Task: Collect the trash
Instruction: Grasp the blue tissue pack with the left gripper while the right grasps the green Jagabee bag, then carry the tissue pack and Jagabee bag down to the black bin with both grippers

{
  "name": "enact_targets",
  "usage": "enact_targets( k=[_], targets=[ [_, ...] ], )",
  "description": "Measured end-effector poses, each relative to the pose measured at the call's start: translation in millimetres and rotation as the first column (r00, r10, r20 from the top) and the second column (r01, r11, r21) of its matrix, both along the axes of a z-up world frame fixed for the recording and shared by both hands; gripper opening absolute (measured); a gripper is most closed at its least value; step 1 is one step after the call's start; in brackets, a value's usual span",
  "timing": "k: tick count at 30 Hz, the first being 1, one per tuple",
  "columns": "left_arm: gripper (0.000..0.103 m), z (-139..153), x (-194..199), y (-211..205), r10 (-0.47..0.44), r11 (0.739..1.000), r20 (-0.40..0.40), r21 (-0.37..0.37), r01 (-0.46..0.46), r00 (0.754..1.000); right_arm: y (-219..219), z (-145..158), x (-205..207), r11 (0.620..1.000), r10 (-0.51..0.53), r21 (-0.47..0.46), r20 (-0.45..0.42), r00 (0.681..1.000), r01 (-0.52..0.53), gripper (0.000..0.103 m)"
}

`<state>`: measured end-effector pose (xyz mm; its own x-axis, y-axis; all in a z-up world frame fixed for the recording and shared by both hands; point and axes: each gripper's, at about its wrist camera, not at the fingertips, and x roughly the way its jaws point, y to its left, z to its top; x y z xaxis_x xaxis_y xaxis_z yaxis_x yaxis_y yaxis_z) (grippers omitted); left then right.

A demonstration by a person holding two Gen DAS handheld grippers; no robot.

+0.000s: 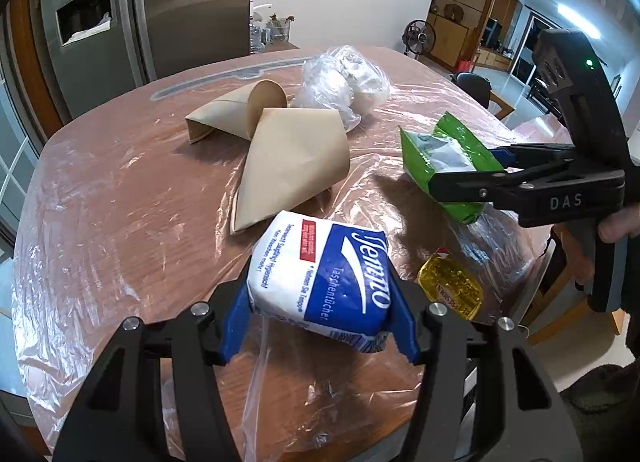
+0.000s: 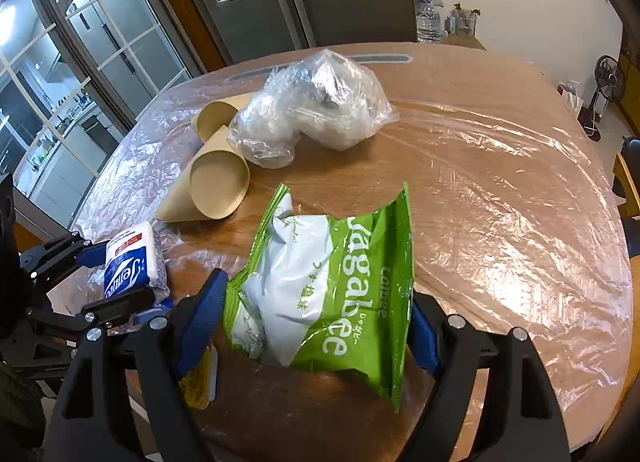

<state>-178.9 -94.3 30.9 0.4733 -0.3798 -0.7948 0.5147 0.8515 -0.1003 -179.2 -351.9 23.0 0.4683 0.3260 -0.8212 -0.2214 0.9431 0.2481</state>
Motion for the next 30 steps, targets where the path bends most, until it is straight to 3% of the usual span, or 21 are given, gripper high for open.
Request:
enact_targets(
  k=[14,30],
  targets=[
    [0.059,9,-14,10,0.069,0.997,0.025,-0.017,-0.069,0.997,0,19,-18,1.000,0.028,0.006,0.044,0.999,-0.028,0.079],
    [0.059,32,-43,22,0.074,0.997,0.078,-0.034,-0.072,0.994,-3,39,-49,0.998,0.049,0.034,0.084,0.995,-0.052,0.079]
  ],
)
